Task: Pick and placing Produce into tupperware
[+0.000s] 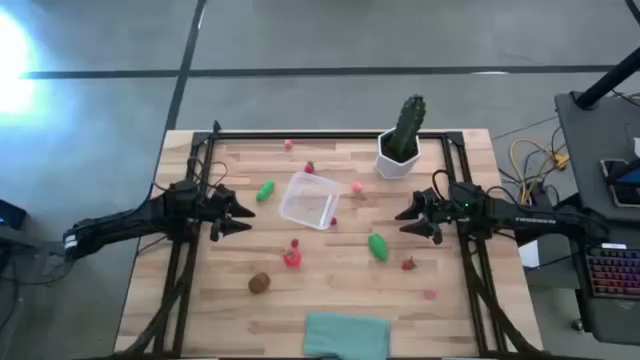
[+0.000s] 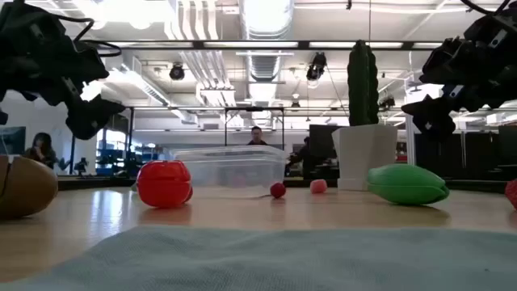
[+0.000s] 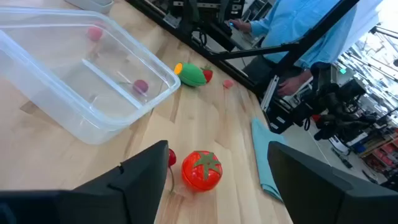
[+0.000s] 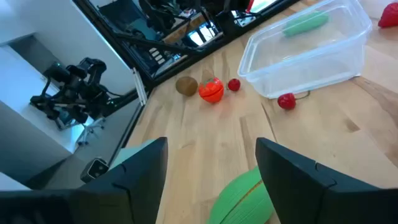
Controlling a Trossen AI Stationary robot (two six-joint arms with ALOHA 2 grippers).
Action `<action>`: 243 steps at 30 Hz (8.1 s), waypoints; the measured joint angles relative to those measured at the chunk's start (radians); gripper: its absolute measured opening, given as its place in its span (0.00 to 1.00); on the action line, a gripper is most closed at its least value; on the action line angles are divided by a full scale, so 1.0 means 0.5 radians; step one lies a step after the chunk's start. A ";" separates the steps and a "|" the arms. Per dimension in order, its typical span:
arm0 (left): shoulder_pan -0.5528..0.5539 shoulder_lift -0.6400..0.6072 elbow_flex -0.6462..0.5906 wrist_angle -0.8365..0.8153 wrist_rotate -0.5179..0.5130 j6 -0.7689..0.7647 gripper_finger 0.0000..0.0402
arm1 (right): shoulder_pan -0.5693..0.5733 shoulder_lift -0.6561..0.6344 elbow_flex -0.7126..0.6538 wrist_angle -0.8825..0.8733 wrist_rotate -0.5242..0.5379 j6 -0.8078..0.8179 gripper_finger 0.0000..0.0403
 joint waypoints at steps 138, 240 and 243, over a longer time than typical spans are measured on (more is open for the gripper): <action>0.000 0.016 -0.041 0.210 0.000 0.000 0.65 | 2.199 1.923 1.447 -2.021 0.700 3.021 0.58; 0.000 0.013 -0.041 0.209 -0.001 0.000 0.65 | 0.203 3.478 3.612 -1.961 0.900 -0.328 0.35; 0.001 0.015 -0.041 0.208 -0.001 0.000 0.65 | 0.194 3.590 3.783 -2.184 0.972 -0.382 0.42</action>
